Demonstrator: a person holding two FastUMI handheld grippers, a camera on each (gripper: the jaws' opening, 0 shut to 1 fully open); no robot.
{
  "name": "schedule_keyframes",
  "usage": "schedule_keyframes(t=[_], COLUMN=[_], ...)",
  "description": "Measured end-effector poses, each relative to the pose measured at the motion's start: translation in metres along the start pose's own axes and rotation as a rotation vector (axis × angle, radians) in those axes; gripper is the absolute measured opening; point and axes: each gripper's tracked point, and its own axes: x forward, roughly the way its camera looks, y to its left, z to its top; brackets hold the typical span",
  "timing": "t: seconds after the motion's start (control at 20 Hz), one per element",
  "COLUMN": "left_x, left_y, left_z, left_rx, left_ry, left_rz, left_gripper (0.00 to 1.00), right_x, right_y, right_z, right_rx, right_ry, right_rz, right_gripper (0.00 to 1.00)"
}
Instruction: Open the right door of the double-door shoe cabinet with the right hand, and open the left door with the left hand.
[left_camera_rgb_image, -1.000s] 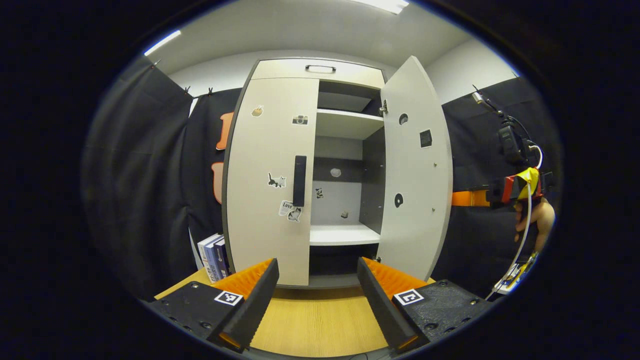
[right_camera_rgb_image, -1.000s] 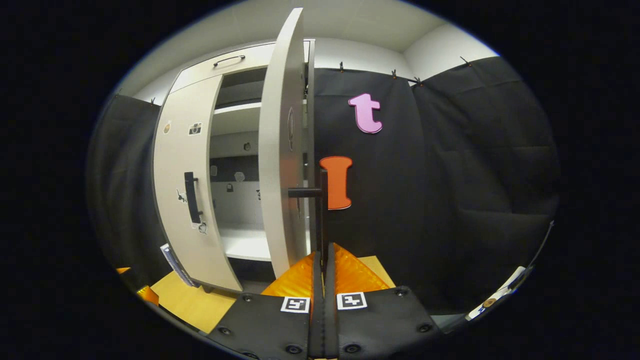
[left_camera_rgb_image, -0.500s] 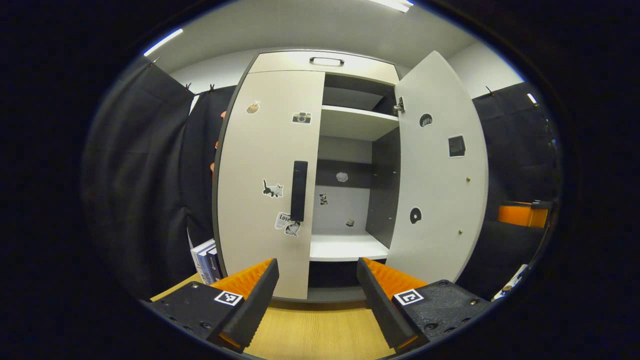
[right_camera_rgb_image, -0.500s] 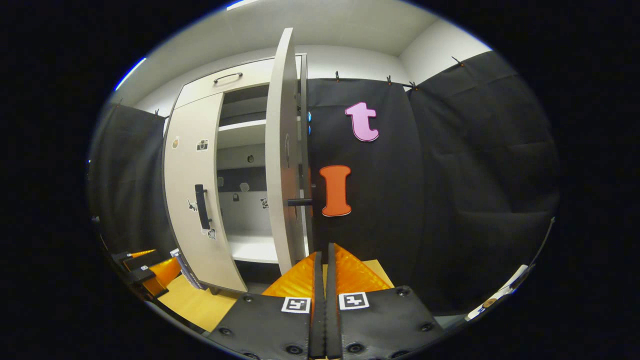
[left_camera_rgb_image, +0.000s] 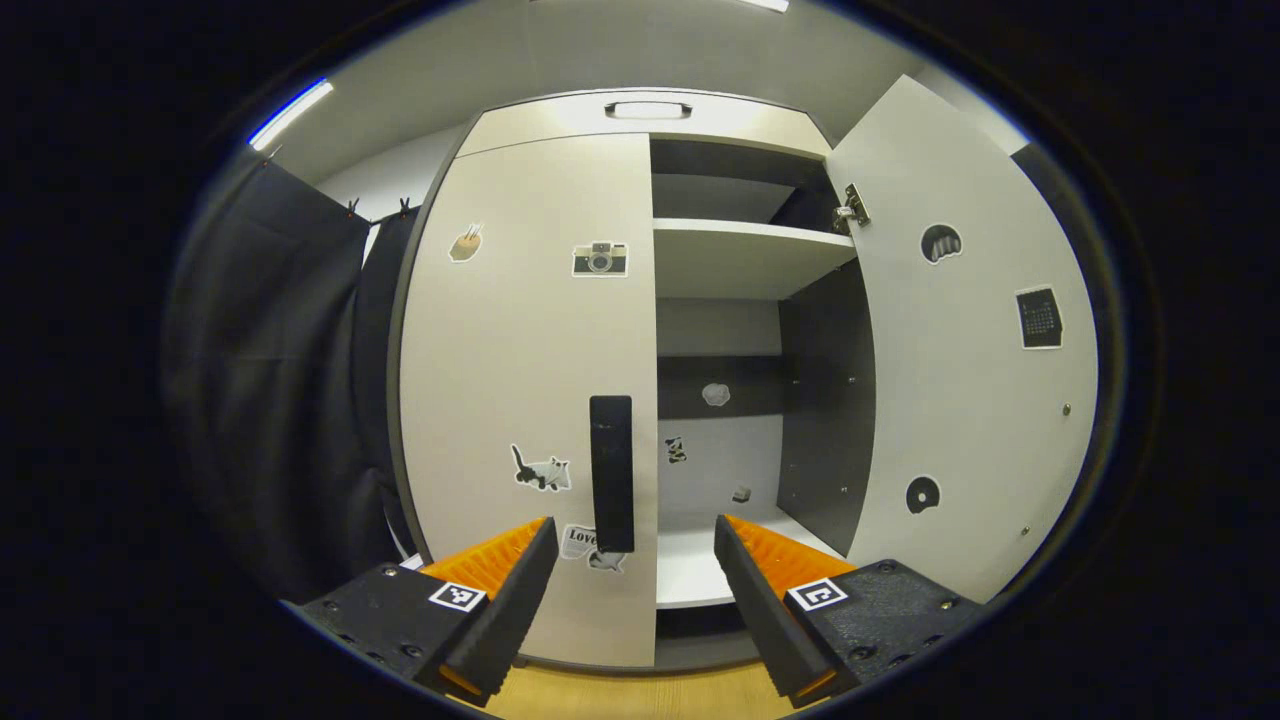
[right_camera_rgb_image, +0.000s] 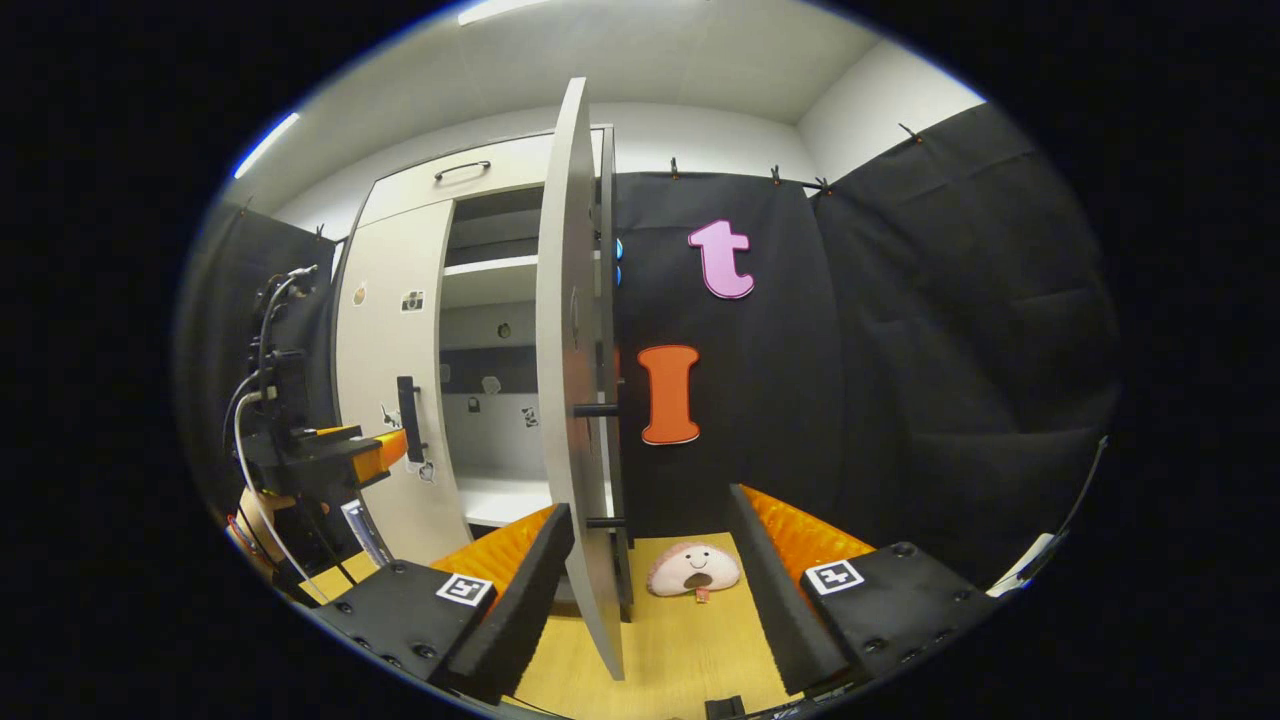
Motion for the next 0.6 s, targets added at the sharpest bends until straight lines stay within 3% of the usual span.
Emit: schedule_keyframes(t=[0.25,0.3,0.35,0.4,0.5,0.55,0.6], left_x=[0.034,0.041,0.047,0.052,0.062,0.066,0.07], left_y=[0.007,0.01,0.014,0.018,0.024,0.027,0.029], left_z=[-0.011,-0.011,-0.013,-0.015,-0.019,-0.022,-0.024], left_rx=[-0.016,-0.02,-0.022,-0.025,-0.03,-0.028,-0.026], left_ry=[0.022,0.023,0.024,0.025,0.035,0.043,0.047], left_rz=[0.024,0.029,0.039,0.048,0.063,0.07,0.072], left_gripper=[0.94,0.94,0.94,0.92,0.92,0.94,0.92], right_x=[-0.004,-0.006,-0.006,-0.007,-0.009,-0.009,-0.011], right_y=[-0.011,-0.013,-0.015,-0.018,-0.021,-0.024,-0.027], right_z=[-0.001,-0.002,-0.003,-0.005,-0.007,-0.008,-0.009], right_rx=[-0.013,-0.015,-0.017,-0.017,-0.014,-0.015,-0.017], right_ry=[-0.002,-0.001,0.004,0.01,0.018,0.023,0.027], right_rz=[-0.033,-0.042,-0.051,-0.06,-0.078,-0.088,-0.099], right_gripper=[0.99,0.92,0.92,0.99,0.99,0.93,0.93])
